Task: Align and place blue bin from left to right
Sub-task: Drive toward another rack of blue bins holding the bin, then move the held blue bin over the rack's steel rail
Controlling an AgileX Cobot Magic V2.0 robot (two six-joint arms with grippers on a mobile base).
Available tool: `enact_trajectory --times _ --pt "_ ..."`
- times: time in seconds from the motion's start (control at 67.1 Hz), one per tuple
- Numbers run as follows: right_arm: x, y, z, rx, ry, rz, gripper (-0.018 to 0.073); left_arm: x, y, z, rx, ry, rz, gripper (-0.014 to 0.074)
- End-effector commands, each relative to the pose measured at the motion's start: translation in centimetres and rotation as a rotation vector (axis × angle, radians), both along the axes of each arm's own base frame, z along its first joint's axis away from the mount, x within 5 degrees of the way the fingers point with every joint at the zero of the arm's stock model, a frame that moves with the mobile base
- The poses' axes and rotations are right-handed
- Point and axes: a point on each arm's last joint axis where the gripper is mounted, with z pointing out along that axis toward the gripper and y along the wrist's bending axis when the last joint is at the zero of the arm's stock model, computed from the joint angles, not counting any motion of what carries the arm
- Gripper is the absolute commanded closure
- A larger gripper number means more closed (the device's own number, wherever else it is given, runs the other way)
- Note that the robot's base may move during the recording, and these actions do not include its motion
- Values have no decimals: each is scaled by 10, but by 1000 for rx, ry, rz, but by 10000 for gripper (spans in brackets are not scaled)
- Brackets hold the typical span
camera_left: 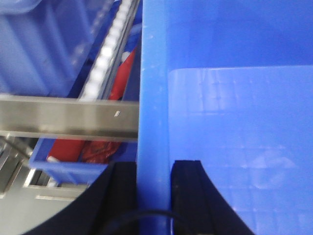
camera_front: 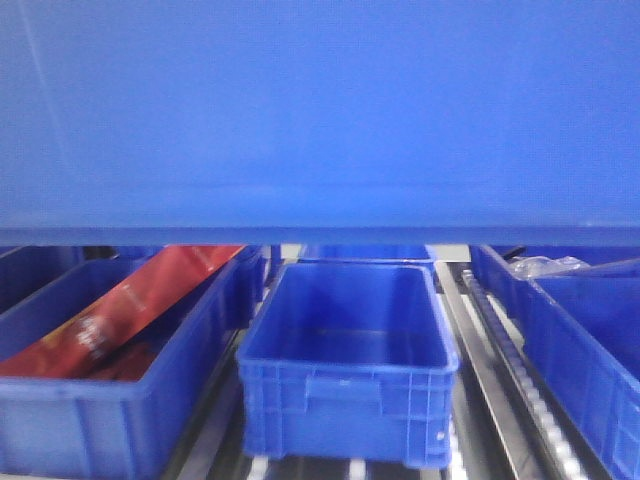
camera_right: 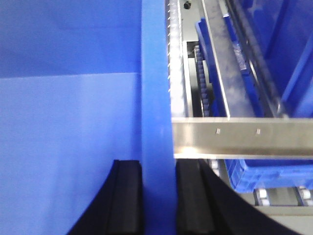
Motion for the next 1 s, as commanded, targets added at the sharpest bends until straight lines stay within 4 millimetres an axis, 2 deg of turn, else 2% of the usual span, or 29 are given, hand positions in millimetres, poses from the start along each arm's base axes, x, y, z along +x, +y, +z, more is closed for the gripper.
enact_trajectory --times 0.0,0.983 --pt "-3 35 31 282 -266 308 637 0 -18 16 -105 -135 -163 707" --pt "-3 35 31 282 -266 308 637 0 -18 16 -105 -135 -163 707"
